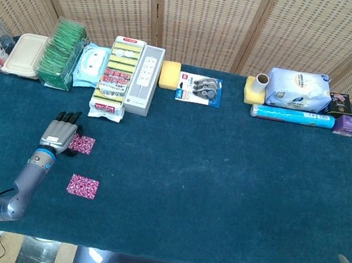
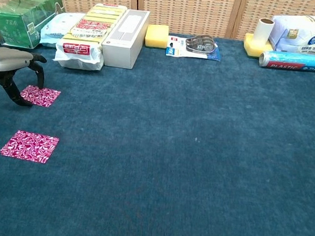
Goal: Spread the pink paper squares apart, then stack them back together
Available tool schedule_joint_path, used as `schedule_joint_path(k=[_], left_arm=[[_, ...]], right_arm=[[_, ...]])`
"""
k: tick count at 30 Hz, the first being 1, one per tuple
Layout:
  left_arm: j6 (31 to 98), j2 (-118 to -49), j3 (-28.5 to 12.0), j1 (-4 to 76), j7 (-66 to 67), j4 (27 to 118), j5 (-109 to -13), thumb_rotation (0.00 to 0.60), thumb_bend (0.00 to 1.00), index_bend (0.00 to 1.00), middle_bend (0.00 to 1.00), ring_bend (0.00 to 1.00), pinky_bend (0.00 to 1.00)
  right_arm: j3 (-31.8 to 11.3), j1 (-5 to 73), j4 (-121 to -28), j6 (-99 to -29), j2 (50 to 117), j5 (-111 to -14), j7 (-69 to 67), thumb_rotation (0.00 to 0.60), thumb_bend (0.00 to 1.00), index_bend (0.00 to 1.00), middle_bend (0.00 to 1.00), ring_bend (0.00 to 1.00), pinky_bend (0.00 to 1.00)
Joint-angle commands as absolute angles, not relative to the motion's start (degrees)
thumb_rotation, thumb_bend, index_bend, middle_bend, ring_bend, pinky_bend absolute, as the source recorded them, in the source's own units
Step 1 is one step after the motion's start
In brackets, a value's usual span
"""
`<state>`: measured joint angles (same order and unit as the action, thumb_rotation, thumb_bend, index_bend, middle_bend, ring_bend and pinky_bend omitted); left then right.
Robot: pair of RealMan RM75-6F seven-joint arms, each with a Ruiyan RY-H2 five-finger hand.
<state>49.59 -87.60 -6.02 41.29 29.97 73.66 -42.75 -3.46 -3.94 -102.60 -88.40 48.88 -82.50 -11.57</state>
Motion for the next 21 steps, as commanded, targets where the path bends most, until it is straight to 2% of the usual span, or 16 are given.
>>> schedule_joint_path(k=[1, 21], left_arm=[[49.1, -87.7, -5.9, 41.5, 29.8, 73.4, -43.0, 0.6, 0.2, 0.29, 0.0, 0.0, 0.0], [49.5, -88.3, -5.6, 41.6, 30.2, 73.3, -42.9, 0.6, 0.2, 0.28, 0.0, 0.0, 0.0]], right_arm=[[-3.5, -3.9, -102.6, -88.4, 48.9, -82.4, -11.6, 0.533, 0.0, 0.08, 0.0, 0.0, 0.0], [-3.5, -3.9, -102.5, -88.3, 48.8, -82.5, -11.7, 0.532, 0.0, 0.08, 0.0, 0.0, 0.0]])
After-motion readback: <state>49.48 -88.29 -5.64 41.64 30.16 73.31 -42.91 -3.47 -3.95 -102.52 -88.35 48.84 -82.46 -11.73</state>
